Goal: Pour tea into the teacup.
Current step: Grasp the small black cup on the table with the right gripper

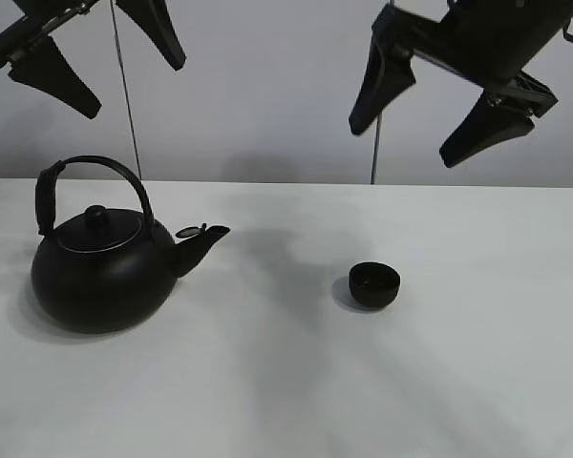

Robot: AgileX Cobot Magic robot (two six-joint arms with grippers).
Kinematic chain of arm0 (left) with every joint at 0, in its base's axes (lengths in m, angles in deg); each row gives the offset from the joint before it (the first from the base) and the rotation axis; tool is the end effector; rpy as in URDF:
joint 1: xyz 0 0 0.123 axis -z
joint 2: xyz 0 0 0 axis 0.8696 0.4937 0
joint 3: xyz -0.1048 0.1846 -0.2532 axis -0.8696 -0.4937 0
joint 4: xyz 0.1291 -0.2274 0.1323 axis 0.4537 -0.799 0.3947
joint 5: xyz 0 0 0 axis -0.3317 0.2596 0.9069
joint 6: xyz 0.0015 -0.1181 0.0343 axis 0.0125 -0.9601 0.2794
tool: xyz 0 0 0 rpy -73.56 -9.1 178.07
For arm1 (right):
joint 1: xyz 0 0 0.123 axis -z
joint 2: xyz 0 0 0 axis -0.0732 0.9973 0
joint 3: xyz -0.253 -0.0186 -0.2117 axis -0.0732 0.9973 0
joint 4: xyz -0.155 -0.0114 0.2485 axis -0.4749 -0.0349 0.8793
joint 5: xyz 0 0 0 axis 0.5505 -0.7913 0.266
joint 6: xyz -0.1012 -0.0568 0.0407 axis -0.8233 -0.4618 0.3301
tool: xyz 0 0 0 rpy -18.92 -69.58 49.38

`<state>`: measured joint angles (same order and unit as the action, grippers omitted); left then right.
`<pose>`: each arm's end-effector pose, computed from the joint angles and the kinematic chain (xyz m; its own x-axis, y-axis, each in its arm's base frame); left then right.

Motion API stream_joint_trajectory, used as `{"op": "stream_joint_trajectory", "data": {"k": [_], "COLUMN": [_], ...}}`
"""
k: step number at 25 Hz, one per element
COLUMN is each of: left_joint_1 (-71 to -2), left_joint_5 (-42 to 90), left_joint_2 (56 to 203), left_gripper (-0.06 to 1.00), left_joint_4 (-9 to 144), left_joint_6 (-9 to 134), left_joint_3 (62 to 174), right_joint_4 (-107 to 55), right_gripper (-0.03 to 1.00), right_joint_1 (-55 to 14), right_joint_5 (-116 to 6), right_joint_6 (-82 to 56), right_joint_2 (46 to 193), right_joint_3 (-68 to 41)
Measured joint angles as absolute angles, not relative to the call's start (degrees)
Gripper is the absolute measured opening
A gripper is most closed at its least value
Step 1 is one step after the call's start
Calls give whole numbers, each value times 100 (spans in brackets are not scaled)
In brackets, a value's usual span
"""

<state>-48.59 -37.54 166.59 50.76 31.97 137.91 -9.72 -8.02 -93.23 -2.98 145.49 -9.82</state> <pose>0.4605 -0.1536 0.3077 -0.9534 0.0394 -0.2992 0.1865 0.8564 -0.4815 0.4112 0.1270 0.2684 -0.8871 -0.1161 -0.4467 -0.2720 0.9134 0.3028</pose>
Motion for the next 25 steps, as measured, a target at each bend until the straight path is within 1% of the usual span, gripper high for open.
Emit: {"op": "stream_joint_trajectory", "data": {"k": [5, 8, 19, 25], "left_joint_1": [-4859, -4859, -4859, -4859], "left_joint_5": [-3749, -3749, -3710, -3704], "left_joint_2": [16659, 16659, 16659, 16659], "left_gripper": [70, 70, 70, 70], "left_joint_4": [5076, 5076, 5076, 5076], "left_joint_6": [3197, 3197, 3197, 3197], "left_joint_3": [13791, 13791, 13791, 13791], "right_joint_4": [-2990, -3362, -3587, -3718], "right_gripper": [69, 69, 69, 69], "right_joint_1": [-1571, -1908, -1969, -1969], "right_joint_5": [-9190, -8963, -8647, -8409], "right_joint_6": [744, 1158, 1427, 1593], "right_joint_2": [15019, 15286, 16129, 16347], "right_joint_3": [-982, -982, -988, -988]}}
